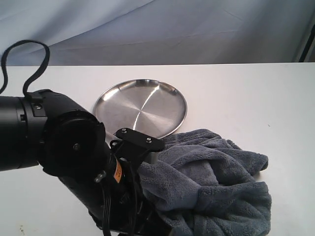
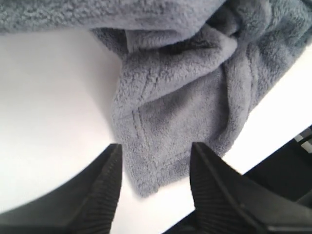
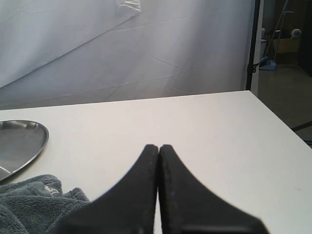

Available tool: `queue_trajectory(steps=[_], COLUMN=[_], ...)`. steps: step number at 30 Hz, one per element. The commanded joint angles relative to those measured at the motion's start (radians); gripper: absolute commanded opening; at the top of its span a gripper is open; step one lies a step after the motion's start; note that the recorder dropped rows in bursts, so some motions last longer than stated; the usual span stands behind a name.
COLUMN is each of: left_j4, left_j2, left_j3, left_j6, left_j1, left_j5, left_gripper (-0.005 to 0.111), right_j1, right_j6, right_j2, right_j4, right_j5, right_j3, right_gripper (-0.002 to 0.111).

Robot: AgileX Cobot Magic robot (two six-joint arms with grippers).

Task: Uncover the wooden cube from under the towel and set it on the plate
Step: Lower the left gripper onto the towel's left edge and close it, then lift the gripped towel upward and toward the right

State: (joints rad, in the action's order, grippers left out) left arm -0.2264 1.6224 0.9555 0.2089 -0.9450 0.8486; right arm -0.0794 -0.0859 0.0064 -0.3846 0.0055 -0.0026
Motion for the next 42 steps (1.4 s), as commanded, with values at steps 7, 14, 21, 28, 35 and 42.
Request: queue_trajectory(steps=[7, 14, 21, 28, 35, 42], left_j4=[0.004, -0.003, -0.034, -0.100, -0.112, -0.112], left_j2=[-0.012, 0.063, 0.174, 0.245, 0.251, 0.236], left_j3=[-0.052, -0.054, -0.054, -0.054, -0.054, -0.054], left_j6=[-0.056, -0.054, -0.054, -0.056, -0.053, -0.053], left_j1=[-0.002, -0.002, -0.002, -0.002, -0.002, -0.002], left_j5=[-0.141, -0.154, -0.253, -0.294, -0.295, -0.295], left_gripper=[0.044, 0.073, 0.072, 0.056, 0.016, 0.000], right_j1=[0.000, 0.000, 0.000, 0.000, 0.000, 0.000], right_j6=[-0.004, -0.004, -0.004, -0.004, -0.004, -0.004], right_j2=[-0.006, -0.006, -0.006, -0.006, -0.006, -0.006], right_j4=[-0.005, -0.005, -0.005, -0.005, -0.005, -0.005], right_j5=[0.012, 0.012, 0.012, 0.012, 0.012, 0.012], right_j3=[0.003, 0.003, 0.003, 0.003, 0.003, 0.003], right_gripper=[0.003, 0.003, 0.003, 0.003, 0.003, 0.003])
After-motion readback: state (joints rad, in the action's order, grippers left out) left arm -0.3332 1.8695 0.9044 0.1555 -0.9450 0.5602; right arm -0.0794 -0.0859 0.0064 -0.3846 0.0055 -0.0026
